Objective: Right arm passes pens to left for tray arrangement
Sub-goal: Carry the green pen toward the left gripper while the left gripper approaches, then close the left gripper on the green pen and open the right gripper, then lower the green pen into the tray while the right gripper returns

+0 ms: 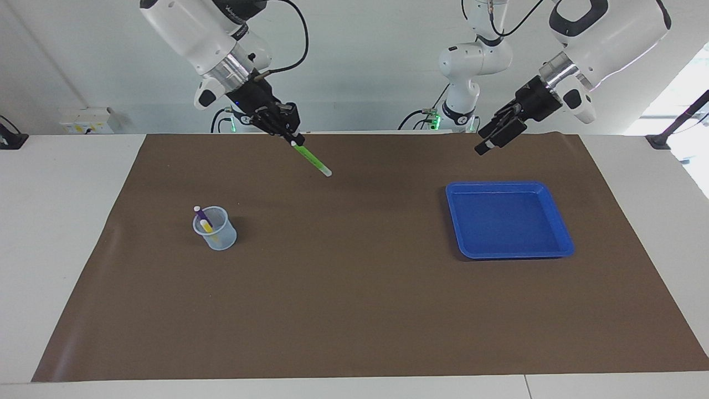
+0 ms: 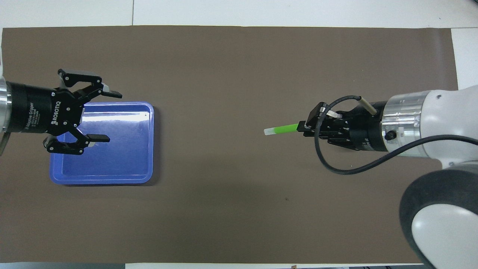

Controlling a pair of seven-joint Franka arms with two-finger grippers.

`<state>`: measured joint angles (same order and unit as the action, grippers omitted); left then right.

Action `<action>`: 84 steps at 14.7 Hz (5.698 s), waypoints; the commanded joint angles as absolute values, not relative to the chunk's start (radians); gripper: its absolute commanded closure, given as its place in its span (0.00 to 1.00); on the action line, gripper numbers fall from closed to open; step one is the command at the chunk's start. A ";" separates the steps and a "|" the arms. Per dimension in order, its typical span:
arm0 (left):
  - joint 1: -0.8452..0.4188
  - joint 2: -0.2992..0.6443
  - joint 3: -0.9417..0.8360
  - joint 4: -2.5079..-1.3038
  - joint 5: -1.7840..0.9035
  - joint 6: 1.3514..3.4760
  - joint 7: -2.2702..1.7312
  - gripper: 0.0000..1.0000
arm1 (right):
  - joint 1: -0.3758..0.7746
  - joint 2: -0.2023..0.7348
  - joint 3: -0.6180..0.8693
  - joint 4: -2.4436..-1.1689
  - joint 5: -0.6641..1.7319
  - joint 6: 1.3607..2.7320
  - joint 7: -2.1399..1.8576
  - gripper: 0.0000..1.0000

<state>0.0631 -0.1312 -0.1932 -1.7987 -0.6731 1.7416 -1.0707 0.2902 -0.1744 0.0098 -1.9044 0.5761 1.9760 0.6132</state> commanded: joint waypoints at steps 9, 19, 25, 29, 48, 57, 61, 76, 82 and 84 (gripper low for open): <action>-0.161 -0.367 -0.196 -2.075 -0.752 2.077 -1.687 0.00 | 0.377 -0.166 0.147 -1.885 0.791 2.127 1.046 1.00; -0.166 -0.454 -0.268 -2.166 -0.735 2.051 -1.884 0.00 | 0.377 -0.160 0.196 -1.870 0.836 2.167 1.157 1.00; -0.164 -0.457 -0.268 -2.175 -0.735 2.059 -1.885 0.25 | 0.377 -0.160 0.207 -1.870 0.836 2.171 1.157 1.00; -0.164 -0.457 -0.270 -2.175 -0.735 2.062 -1.887 0.44 | 0.377 -0.160 0.209 -1.871 0.834 2.171 1.155 1.00; -0.147 -0.468 -0.267 -2.174 -0.712 2.056 -1.885 1.00 | 0.362 -0.160 0.201 -1.873 0.799 2.157 1.126 0.22; -0.017 -0.456 -0.270 -2.175 -0.710 2.002 -1.573 1.00 | 0.146 -0.163 0.198 -1.881 0.417 1.947 0.759 0.00; 0.063 -0.405 -0.267 -2.178 -0.710 1.908 -1.174 1.00 | 0.010 -0.167 0.198 -1.930 0.293 1.879 0.415 0.00; 0.138 0.136 -0.262 -1.976 -0.054 1.968 -0.221 1.00 | -0.302 -0.054 0.198 -2.151 0.130 2.086 -0.422 0.00; 0.091 0.242 -0.262 -1.959 0.035 2.066 -0.158 1.00 | -0.301 -0.057 0.202 -2.177 0.069 2.135 -0.471 0.09; 0.087 0.250 -0.262 -1.967 0.035 2.092 -0.160 1.00 | -0.301 -0.055 0.202 -2.192 0.069 2.180 -0.480 0.09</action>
<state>0.1026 0.2318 -0.2688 -1.9780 0.0130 2.0685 -0.1676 -0.2880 -0.0364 0.1912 -2.1546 0.0861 2.1360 -0.4551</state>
